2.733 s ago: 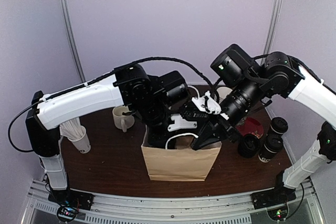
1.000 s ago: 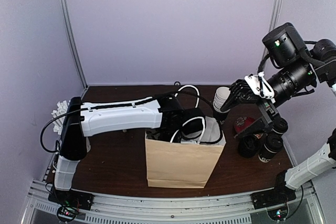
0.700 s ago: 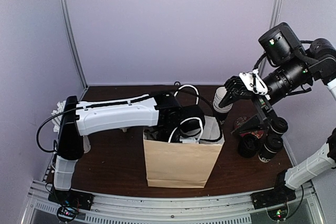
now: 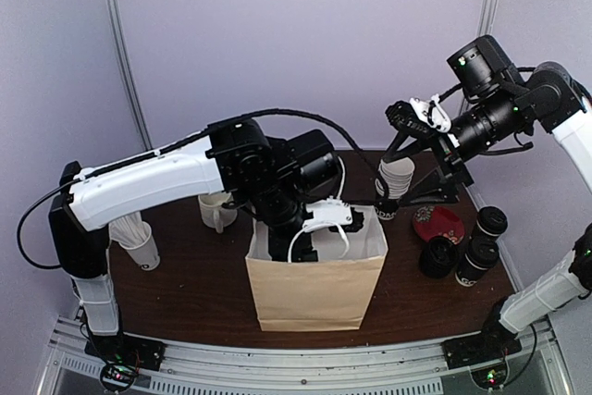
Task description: Pack the takeout coffee
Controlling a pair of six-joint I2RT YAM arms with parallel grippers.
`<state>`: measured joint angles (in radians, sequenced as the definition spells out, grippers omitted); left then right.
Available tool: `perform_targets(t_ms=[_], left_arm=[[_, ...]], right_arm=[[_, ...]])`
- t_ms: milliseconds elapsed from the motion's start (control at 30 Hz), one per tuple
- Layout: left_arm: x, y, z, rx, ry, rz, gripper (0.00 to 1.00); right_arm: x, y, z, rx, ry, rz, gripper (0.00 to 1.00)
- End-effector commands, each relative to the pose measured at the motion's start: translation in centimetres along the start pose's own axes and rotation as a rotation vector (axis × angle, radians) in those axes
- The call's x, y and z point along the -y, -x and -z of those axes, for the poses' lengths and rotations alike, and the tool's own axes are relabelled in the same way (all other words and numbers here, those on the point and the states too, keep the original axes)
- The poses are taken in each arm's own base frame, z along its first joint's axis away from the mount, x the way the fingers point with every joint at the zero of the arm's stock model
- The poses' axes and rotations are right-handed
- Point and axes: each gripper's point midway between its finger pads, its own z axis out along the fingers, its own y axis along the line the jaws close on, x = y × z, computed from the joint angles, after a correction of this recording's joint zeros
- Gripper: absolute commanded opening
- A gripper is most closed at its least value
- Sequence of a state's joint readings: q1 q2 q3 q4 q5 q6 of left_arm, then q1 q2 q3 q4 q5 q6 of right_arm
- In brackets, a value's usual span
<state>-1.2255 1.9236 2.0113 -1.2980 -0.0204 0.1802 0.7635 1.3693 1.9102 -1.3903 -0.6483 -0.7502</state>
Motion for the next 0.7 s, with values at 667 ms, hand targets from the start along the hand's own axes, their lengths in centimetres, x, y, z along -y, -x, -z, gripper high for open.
perform_targets(t_ms=[667], left_arm=[[-6.0, 4.9, 18.7, 0.635, 0.214, 0.112, 0.74]], right_arm=[[5.6, -0.4, -4.8, 0.101, 0.033, -0.287, 0.79]])
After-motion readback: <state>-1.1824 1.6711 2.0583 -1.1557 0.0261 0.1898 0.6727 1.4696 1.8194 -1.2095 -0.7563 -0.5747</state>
